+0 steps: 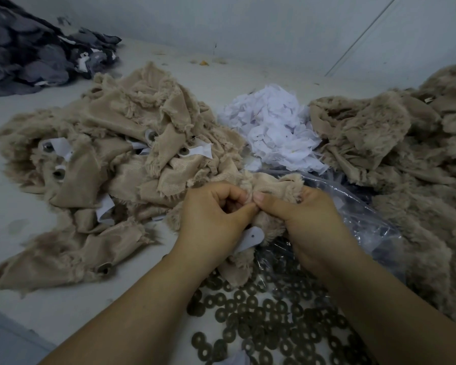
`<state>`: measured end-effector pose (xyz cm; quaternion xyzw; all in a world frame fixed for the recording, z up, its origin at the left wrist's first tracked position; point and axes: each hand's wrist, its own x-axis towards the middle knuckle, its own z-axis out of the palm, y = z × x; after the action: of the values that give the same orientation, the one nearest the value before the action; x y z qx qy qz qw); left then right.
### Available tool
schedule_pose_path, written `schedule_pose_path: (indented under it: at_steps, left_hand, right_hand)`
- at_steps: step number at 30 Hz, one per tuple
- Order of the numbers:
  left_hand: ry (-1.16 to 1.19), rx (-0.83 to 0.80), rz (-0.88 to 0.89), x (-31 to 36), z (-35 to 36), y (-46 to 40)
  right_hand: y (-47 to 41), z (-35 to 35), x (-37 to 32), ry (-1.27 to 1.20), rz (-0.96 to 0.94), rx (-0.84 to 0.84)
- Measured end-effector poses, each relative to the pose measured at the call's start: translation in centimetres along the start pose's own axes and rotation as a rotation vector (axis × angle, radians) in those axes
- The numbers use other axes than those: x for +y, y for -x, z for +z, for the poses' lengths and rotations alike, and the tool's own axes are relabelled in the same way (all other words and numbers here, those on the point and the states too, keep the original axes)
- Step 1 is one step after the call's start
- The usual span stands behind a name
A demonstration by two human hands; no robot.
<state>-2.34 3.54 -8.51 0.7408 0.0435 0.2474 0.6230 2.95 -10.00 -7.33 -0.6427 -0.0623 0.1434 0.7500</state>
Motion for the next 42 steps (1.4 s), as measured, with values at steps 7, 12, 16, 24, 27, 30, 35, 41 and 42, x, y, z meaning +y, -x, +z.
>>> schedule_pose_path:
  at_steps: [7,12,16,24,27,30,35,41,42]
  left_hand:
    - [0.118,-0.036,-0.039,0.1,-0.2,0.0]
    - [0.142,-0.059,-0.047,0.3,-0.2,-0.1]
    - [0.120,-0.004,-0.017,0.3,0.0,0.0]
    - [0.104,0.003,-0.030,0.5,-0.3,-0.2]
    - [0.095,-0.156,0.021,1.1,-1.5,-0.5]
    - [-0.033,-0.404,0.076,1.5,-2.7,-0.7]
    - [-0.231,-0.522,0.091,1.5,-3.4,-0.8]
    - [-0.058,-0.398,0.126,1.4,-2.6,-0.5]
    - [-0.011,-0.343,0.133,1.5,-2.4,-0.4]
  right_hand:
    - [-0.2,-0.2,-0.1,-0.070,0.040,-0.024]
    - [0.3,0.2,0.0,0.028,-0.036,0.031]
    - [0.7,0.8,0.1,0.143,-0.124,0.086]
    - [0.5,0.7,0.0,0.150,-0.111,0.120]
    - [0.2,0.3,-0.2,0.120,-0.097,0.119]
    - [0.2,0.2,-0.1,0.129,-0.111,0.117]
    - [0.2,0.1,-0.3,0.125,-0.107,0.105]
    - [0.4,0.3,-0.2,0.253,-0.138,0.136]
    - [0.4,0.4,-0.2,0.298,-0.152,0.137]
